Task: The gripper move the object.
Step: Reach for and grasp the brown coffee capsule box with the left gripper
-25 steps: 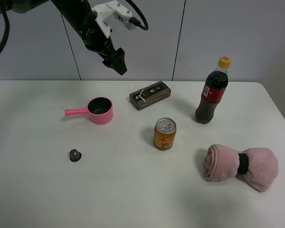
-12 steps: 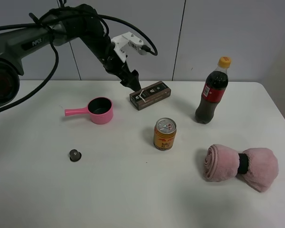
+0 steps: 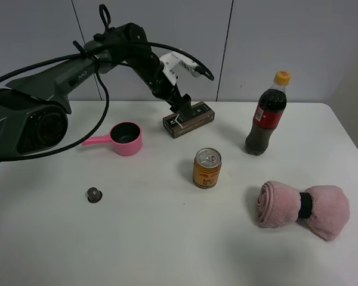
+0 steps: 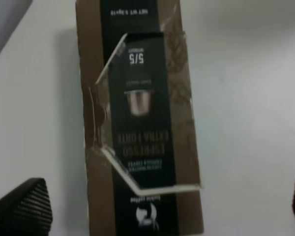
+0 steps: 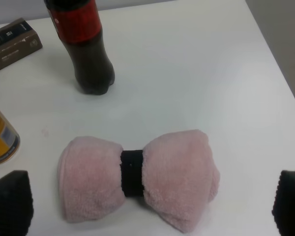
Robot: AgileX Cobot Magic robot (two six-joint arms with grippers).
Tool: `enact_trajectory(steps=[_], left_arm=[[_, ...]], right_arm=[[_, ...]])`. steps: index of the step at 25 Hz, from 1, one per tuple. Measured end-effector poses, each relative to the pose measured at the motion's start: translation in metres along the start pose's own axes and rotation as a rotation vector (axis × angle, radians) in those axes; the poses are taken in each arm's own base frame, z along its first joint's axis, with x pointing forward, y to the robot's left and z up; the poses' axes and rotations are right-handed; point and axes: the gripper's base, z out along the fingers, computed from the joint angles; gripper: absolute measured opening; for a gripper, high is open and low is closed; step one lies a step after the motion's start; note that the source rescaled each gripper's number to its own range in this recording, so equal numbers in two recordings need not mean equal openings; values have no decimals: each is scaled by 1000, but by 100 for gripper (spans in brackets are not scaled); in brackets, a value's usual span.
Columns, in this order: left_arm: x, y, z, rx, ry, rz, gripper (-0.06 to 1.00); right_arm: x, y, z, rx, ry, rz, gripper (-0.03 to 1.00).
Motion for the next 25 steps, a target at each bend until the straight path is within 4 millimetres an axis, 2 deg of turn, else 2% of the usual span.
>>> enact_trajectory(steps=[9, 18, 25], left_arm=[[11, 0, 32, 16, 20, -19, 100], [18, 6, 50, -15, -6, -20, 100], [17, 8, 55, -38, -37, -7, 100]], right_arm=[[0, 0, 0, 0, 0, 0, 100], [0, 0, 0, 0, 0, 0, 100], [0, 0, 0, 0, 0, 0, 100]])
